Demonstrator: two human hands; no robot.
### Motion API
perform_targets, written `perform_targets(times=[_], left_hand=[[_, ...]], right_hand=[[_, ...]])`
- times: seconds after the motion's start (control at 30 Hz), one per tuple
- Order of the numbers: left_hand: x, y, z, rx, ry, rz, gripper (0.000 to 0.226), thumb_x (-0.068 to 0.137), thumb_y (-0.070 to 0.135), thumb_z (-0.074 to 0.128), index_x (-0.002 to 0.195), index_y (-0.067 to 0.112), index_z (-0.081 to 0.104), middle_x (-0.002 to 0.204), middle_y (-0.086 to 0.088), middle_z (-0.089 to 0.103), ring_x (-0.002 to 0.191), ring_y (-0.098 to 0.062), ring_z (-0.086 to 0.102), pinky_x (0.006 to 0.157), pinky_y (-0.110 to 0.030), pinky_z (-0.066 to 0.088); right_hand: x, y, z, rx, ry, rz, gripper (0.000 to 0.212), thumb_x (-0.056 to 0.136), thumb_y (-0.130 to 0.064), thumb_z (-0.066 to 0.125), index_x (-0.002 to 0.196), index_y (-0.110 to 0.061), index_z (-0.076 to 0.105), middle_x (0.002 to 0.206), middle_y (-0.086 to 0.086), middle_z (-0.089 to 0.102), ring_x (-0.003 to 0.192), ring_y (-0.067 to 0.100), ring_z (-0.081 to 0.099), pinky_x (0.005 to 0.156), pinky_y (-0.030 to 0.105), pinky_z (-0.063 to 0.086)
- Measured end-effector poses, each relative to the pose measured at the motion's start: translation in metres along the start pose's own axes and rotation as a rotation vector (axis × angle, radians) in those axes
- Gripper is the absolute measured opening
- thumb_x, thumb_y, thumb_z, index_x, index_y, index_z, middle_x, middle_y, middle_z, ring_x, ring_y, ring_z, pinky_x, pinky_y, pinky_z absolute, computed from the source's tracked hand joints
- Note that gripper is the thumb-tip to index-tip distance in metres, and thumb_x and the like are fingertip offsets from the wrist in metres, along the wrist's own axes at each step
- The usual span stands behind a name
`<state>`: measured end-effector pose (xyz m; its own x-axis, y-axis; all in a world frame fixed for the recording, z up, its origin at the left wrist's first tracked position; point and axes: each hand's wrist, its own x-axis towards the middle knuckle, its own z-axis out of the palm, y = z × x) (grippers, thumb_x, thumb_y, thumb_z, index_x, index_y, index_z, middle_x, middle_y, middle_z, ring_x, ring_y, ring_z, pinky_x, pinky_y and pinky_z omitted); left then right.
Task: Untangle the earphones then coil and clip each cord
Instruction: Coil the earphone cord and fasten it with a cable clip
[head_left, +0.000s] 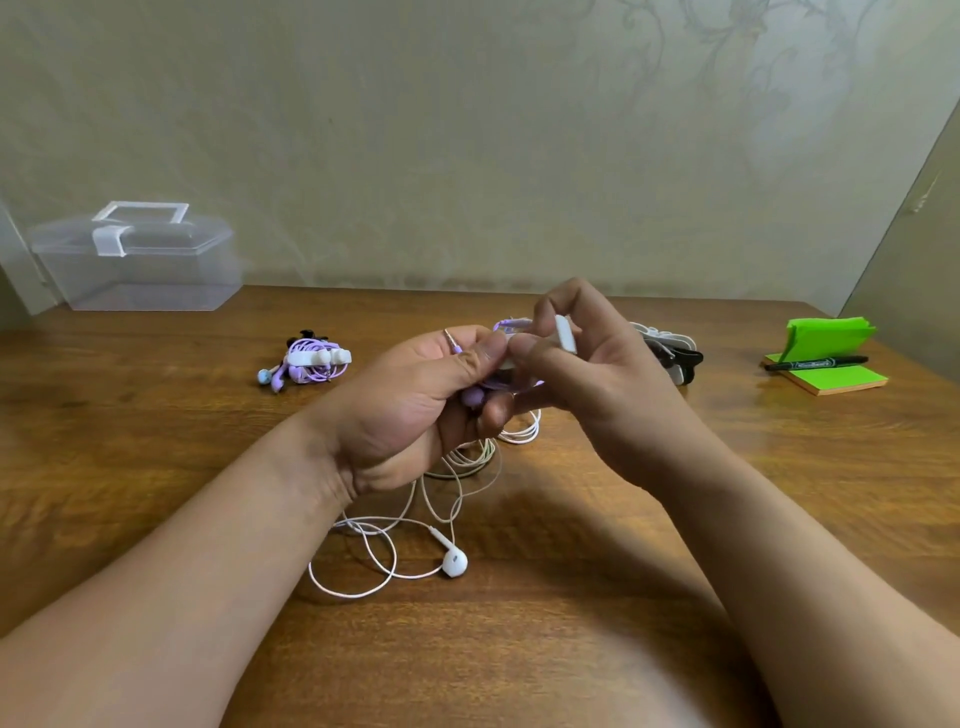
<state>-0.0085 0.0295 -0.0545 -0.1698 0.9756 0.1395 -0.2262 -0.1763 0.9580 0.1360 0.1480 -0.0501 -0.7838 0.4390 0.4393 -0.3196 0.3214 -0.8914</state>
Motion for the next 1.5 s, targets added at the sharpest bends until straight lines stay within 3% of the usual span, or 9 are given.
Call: perform_targets(times=[0.2,0.43,0.6,0.73,0.87,1.03,1.17,1.37,1.5], left_hand=[[0.002,-0.004,0.003,0.081,0.059,-0.008,0.034,0.097,0.025,0.056,0.125,0.005,0.058,0.091,-0.002,0.066,0.072,-0.009,0.053,0.064,-0.020,0.047],[0.002,-0.006,0.014,0.198,0.167,0.041,0.018,0.109,0.014,0.048,0.111,0.003,0.062,0.085,-0.014,0.068,0.069,-0.022,0.065,0.056,-0.025,0.058],[0.007,-0.014,0.019,0.243,0.233,0.099,0.023,0.111,0.009,0.042,0.108,0.005,0.064,0.084,-0.018,0.069,0.070,-0.026,0.073,0.074,-0.045,0.064],[0.007,-0.020,0.018,0.301,0.221,0.092,0.026,0.109,-0.001,0.038,0.115,0.002,0.063,0.091,-0.017,0.070,0.079,-0.024,0.074,0.074,-0.038,0.065],[0.008,-0.023,0.016,0.391,0.229,0.110,0.035,0.104,-0.006,0.036,0.123,0.009,0.062,0.108,-0.024,0.071,0.094,-0.036,0.073,0.086,-0.048,0.063],[0.005,-0.018,0.013,0.453,0.257,0.117,0.027,0.108,0.002,0.039,0.118,0.008,0.064,0.088,-0.021,0.067,0.072,-0.022,0.064,0.073,-0.043,0.061],[0.007,-0.011,0.002,0.468,0.332,0.098,0.026,0.110,0.005,0.038,0.119,0.003,0.062,0.079,-0.019,0.061,0.067,-0.025,0.057,0.059,-0.033,0.054],[0.005,-0.008,-0.005,0.464,0.312,0.041,0.029,0.104,0.003,0.042,0.120,0.008,0.066,0.085,-0.019,0.054,0.074,-0.026,0.045,0.055,-0.031,0.039],[-0.001,-0.003,0.000,0.478,0.245,-0.008,0.042,0.083,0.008,0.046,0.122,0.008,0.062,0.087,-0.012,0.046,0.066,-0.016,0.036,0.055,-0.030,0.029]], right_hand=[[0.002,0.008,-0.003,-0.064,0.053,0.013,0.022,0.092,-0.017,0.071,0.100,-0.013,0.050,0.099,0.033,0.066,0.084,0.050,0.069,0.083,0.070,0.056],[-0.001,0.010,0.001,-0.244,0.110,0.035,0.019,0.100,-0.012,0.064,0.114,-0.018,0.053,0.103,0.000,0.068,0.075,0.012,0.066,0.069,0.031,0.058],[0.003,0.012,0.005,-0.411,0.112,0.043,0.026,0.103,-0.018,0.058,0.127,-0.023,0.049,0.105,-0.005,0.065,0.072,-0.003,0.061,0.062,0.015,0.048],[0.006,0.016,0.004,-0.573,0.094,0.042,0.027,0.103,-0.022,0.055,0.129,-0.024,0.046,0.097,-0.004,0.065,0.071,0.002,0.060,0.060,0.017,0.047],[0.007,0.018,0.007,-0.646,0.080,0.058,0.029,0.104,-0.031,0.054,0.131,-0.025,0.043,0.098,-0.003,0.066,0.084,0.007,0.064,0.067,0.025,0.048],[0.001,0.011,-0.002,-0.519,-0.033,0.118,0.043,0.104,-0.039,0.058,0.142,-0.032,0.038,0.104,-0.005,0.070,0.091,0.002,0.067,0.083,0.024,0.052],[-0.002,0.010,-0.012,-0.452,-0.168,0.129,0.051,0.103,-0.041,0.056,0.151,-0.035,0.042,0.131,-0.011,0.066,0.116,0.007,0.064,0.096,0.036,0.053],[0.000,0.014,-0.008,-0.460,-0.109,0.089,0.034,0.106,-0.038,0.056,0.140,-0.033,0.057,0.118,-0.009,0.072,0.105,0.008,0.070,0.081,0.035,0.057],[0.000,0.008,-0.008,-0.334,-0.091,0.090,0.017,0.105,-0.035,0.060,0.120,-0.029,0.058,0.107,0.006,0.068,0.091,0.028,0.070,0.066,0.040,0.061]])
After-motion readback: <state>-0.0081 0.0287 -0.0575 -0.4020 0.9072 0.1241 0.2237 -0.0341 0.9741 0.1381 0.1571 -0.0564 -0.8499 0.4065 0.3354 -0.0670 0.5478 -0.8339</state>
